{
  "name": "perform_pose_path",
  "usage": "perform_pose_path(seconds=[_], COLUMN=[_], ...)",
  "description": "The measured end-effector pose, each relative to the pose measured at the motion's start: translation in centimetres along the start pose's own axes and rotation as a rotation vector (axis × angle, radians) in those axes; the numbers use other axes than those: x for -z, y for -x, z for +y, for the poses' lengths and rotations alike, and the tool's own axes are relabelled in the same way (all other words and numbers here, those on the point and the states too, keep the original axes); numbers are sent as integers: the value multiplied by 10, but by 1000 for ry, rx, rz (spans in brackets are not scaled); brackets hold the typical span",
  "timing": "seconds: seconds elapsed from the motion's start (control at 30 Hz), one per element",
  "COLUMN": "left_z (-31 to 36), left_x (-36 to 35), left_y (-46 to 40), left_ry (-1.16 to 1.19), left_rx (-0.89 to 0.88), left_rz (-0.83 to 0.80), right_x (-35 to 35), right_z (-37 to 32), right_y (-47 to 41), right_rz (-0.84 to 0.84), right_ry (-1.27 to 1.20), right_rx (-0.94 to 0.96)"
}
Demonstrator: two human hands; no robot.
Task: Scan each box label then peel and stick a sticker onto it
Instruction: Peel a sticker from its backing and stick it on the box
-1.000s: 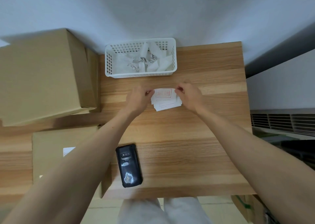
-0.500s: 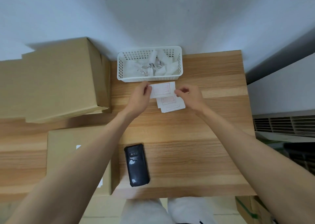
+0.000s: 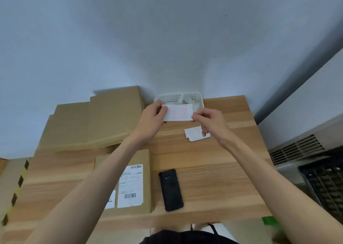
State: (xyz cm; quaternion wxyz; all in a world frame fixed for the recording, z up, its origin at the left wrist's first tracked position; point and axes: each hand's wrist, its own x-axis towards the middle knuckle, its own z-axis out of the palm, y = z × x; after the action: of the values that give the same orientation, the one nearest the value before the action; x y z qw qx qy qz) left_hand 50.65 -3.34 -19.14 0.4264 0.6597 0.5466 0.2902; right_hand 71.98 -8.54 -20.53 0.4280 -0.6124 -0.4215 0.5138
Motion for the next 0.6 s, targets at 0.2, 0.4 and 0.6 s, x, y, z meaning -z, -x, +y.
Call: perform_pose_path(seconds=[0.2, 0.4, 0.6], left_z=[57, 112, 152], left_x=[46, 54, 26], left_y=[32, 50, 57], left_ry=[200, 521, 621], left_rx=[-36, -17, -50], left_rz=[15, 56, 88], right_x=[-19, -13, 10], right_z=[-60, -114, -150], right_y=[46, 67, 78], right_rz=[92, 107, 127], right_ry=[35, -42, -58], right_rx=[133, 291, 426])
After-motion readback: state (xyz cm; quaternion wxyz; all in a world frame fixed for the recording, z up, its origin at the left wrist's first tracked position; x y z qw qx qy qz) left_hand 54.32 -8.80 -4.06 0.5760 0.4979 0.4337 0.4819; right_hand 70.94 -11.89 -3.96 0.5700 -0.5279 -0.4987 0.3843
